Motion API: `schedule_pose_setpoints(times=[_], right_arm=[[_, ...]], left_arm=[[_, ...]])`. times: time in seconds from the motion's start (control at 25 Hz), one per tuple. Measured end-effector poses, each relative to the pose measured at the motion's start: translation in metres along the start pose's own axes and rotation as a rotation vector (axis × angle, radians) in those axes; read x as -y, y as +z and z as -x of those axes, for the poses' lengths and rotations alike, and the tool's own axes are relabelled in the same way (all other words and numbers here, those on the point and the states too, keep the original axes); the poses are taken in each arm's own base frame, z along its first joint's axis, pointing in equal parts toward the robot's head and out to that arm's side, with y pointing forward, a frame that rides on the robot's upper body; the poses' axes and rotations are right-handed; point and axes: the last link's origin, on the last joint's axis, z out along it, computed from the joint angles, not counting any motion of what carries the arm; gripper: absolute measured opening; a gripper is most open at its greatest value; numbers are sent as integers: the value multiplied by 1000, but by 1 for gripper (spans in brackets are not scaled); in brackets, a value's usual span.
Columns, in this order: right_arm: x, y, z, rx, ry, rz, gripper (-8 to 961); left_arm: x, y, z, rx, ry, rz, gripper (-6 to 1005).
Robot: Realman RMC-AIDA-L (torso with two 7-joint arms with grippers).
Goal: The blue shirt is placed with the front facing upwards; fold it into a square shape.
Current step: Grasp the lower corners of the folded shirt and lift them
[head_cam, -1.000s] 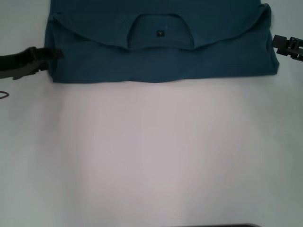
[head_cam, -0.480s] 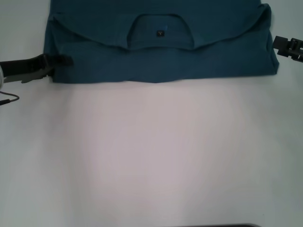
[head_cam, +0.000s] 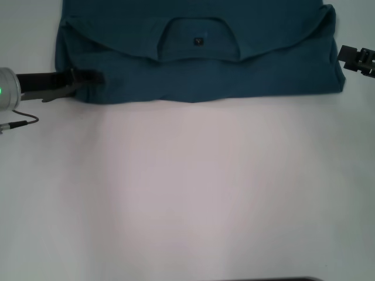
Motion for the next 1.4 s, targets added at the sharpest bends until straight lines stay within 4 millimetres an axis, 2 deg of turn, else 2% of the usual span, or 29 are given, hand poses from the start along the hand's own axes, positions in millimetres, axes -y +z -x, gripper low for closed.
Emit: schedule_pose_setpoints(times=[0.32,0.56,0.76,0.92,1.08,1.28,1.4], right_arm=[[0,-1,0,6,6,3,841],[-1,0,2,-8,3,8,841],[3,-9,14,-77,-17,-49,841],[8,-17,37,-158,-49,-137,841],[9,-19,63,-248,-83,-239,841],[10,-9,85,-345,-83,-386,840],[8,2,90,-358,-67,-410,840]], left_arm=[[4,-2,2,29,-13,-35,515],[3,-2,1,31,-12,-32,269],[-4,-11,-1,62,-17,13,46],[-8,-28,-3,149,-81,62,16],[-9,-37,-5,171,-90,86,16],[-10,-49,-9,182,-88,113,16],[-12,-53,-11,184,-85,128,16]])
